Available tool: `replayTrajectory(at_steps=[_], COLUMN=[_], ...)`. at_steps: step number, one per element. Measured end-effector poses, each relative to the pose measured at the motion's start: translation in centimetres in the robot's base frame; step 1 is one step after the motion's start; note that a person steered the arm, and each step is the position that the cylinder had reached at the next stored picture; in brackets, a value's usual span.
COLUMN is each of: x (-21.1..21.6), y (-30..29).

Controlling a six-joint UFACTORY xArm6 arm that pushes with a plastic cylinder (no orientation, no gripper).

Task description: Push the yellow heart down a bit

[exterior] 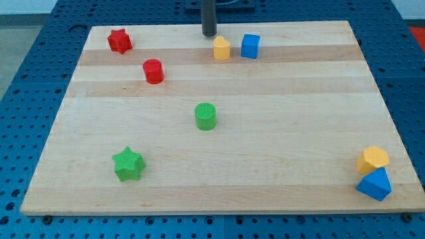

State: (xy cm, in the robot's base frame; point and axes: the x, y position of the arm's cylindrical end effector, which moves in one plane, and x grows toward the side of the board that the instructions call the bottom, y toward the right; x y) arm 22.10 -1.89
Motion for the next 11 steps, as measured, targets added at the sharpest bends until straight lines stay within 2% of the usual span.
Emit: replayTrajectory(at_steps=[6, 9, 11], x=[7.9, 10.5, 10.6], y=[0.8, 1.0, 2.6])
